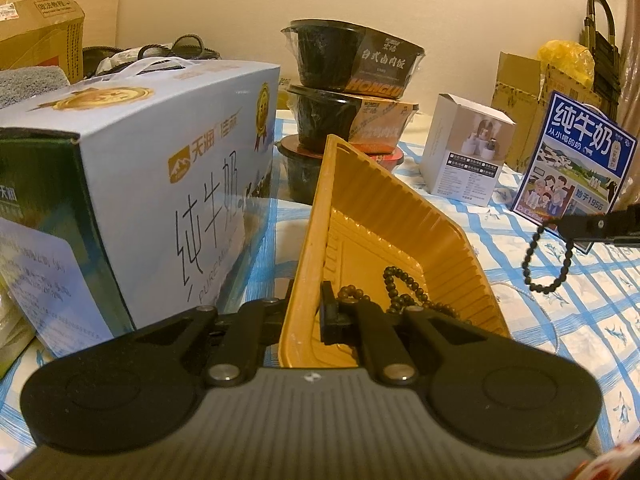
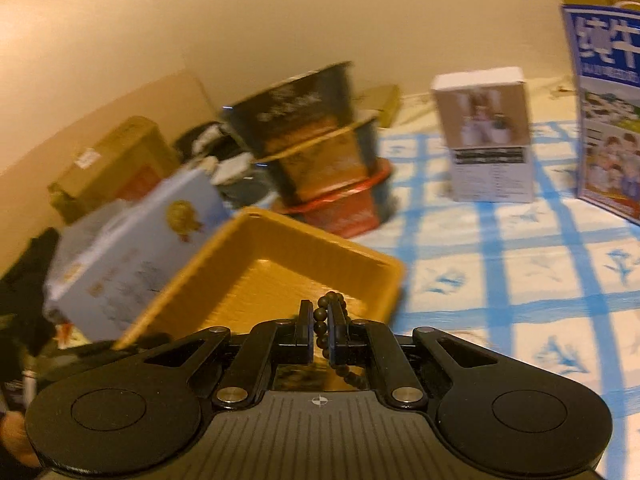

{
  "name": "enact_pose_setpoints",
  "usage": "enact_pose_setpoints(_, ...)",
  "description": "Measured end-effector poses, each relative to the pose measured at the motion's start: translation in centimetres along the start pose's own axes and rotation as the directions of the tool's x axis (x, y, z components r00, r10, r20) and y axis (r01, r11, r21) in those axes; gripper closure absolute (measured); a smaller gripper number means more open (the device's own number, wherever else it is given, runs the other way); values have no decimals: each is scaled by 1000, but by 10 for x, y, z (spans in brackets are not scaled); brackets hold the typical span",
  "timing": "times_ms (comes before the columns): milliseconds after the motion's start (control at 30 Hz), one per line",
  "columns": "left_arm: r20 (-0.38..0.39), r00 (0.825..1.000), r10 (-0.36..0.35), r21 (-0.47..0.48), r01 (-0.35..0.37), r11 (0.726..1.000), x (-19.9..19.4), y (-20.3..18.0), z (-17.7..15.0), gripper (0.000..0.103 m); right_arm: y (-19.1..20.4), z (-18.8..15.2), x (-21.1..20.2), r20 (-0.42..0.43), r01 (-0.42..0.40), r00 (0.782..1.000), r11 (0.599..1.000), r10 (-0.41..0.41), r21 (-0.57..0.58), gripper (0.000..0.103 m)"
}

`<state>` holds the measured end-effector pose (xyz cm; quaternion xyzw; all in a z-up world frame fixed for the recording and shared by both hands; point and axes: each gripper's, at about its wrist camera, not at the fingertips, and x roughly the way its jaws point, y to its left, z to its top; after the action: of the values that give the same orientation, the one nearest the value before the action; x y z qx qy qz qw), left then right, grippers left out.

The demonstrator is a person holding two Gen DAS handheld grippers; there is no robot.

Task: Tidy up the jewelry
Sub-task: 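Carry the bracelet into the orange tray and open the right tool, then move the open right tool to the white pearl necklace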

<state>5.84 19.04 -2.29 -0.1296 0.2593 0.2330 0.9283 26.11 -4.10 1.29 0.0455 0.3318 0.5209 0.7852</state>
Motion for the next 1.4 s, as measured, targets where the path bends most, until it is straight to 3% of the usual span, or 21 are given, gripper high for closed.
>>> enact_pose_setpoints(400, 0, 1000, -5, -8, 5, 1000, -1, 2, -1, 96, 48, -15, 50, -94, -95, 991, 995, 94, -6, 96)
enact_pose_setpoints(700, -2, 1000, -9, -20, 9, 1000, -1, 4, -2, 96, 61, -2, 80, -76, -43, 996, 999, 42, -10, 95)
enact_pose_setpoints(800, -4, 1000, -10, -22, 10, 1000, 0, 4, -2, 96, 59, 3, 78, -62, -47, 997, 999, 47, -3, 83)
enact_pose_setpoints(867, -4, 1000, -12, -24, 12, 1000, 1, 5, -2, 96, 58, 4, 73, -43, -36, 998, 999, 36, -2, 68)
enact_pose_setpoints(933, -4, 1000, -12, -25, 12, 1000, 1, 5, -2, 96, 55, 2, 68, -45, -21, 999, 1000, 22, 8, 64)
enact_pose_setpoints(1400, -4, 1000, -3, -33, 3, 999, 2, 6, -2, 96, 20, -47, 19, -117, 133, 985, 989, -124, 72, 59)
